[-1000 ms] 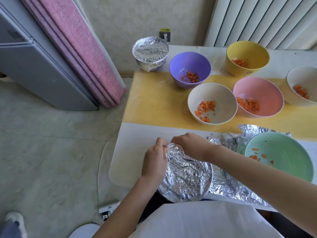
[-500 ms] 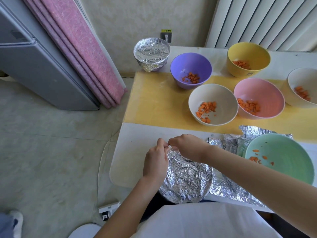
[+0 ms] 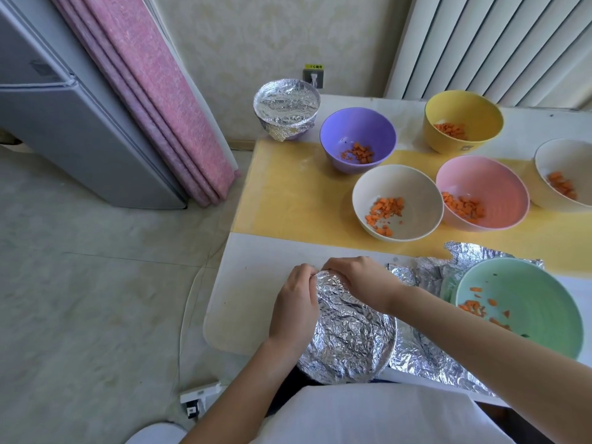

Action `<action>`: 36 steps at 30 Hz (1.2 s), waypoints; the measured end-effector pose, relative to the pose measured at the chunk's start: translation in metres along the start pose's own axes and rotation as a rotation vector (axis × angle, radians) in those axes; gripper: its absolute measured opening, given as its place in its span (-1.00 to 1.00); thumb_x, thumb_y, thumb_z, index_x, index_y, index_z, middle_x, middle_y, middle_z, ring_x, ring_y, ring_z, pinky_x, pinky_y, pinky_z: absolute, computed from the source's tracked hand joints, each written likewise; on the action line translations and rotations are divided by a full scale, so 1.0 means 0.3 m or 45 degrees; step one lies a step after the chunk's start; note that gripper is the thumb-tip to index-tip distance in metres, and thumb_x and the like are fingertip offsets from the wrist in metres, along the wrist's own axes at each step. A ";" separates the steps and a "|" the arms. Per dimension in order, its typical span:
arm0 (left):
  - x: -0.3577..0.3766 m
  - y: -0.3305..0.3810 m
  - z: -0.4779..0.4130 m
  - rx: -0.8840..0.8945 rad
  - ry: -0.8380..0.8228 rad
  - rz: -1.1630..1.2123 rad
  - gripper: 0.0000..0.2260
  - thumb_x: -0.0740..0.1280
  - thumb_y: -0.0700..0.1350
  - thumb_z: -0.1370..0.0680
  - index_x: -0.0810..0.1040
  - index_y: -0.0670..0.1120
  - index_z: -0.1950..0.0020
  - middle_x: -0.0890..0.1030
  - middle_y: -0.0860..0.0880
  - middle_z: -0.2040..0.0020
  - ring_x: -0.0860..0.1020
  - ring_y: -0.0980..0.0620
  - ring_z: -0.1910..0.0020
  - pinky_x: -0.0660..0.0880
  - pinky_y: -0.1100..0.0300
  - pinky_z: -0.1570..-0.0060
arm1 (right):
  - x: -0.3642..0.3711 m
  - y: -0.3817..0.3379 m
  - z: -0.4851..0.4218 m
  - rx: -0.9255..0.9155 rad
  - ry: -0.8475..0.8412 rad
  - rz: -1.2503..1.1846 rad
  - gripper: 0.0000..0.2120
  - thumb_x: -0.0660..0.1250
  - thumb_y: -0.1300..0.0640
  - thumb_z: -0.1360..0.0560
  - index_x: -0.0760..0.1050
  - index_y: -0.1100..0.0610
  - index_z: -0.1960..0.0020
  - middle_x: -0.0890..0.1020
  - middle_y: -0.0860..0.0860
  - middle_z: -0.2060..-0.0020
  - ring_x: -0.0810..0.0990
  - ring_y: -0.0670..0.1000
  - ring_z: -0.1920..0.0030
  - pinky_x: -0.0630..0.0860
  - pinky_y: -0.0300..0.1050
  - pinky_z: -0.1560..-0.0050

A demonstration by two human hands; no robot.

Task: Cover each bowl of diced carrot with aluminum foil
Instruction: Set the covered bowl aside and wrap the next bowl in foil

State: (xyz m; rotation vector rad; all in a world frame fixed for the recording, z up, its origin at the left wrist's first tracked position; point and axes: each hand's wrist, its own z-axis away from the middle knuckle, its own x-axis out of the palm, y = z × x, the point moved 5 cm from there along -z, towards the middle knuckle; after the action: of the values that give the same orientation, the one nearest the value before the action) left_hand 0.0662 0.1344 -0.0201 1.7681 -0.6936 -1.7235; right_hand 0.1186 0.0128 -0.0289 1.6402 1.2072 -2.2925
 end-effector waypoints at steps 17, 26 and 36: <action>-0.016 -0.007 -0.005 -0.028 0.031 -0.014 -0.91 0.21 -0.27 -0.58 0.48 -0.18 0.09 0.48 0.02 0.23 0.42 0.02 0.28 0.22 0.24 0.30 | -0.016 -0.069 -0.034 -0.028 -0.304 0.299 -0.66 0.08 0.41 -0.45 0.39 0.20 -0.18 0.57 0.13 0.01 0.53 0.14 0.06 0.26 -0.14 0.22; -0.012 -0.024 0.006 -0.037 0.015 -0.055 -0.91 0.20 -0.27 -0.58 0.47 -0.17 0.08 0.52 -0.03 0.21 0.48 -0.02 0.24 0.35 0.15 0.29 | 0.004 -0.063 -0.047 -0.016 -0.344 0.248 -0.74 0.09 0.35 -0.52 0.43 0.17 -0.14 0.60 0.12 0.05 0.53 0.13 0.09 0.32 -0.10 0.20; -0.007 -0.027 0.006 -0.054 -0.029 -0.101 -0.88 0.17 -0.25 -0.60 0.38 -0.12 0.14 0.48 -0.05 0.22 0.44 -0.04 0.26 0.35 0.07 0.28 | 0.011 -0.011 -0.022 0.034 -0.255 -0.083 -0.74 0.09 0.28 -0.60 0.49 0.18 -0.19 0.60 0.11 0.20 0.41 0.01 0.27 0.26 -0.19 0.20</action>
State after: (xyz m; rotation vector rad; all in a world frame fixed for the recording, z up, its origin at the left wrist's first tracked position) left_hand 0.0640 0.1415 -0.0245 1.7710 -0.5996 -1.8004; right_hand 0.1206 0.0204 -0.0304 1.3573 1.2058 -2.4516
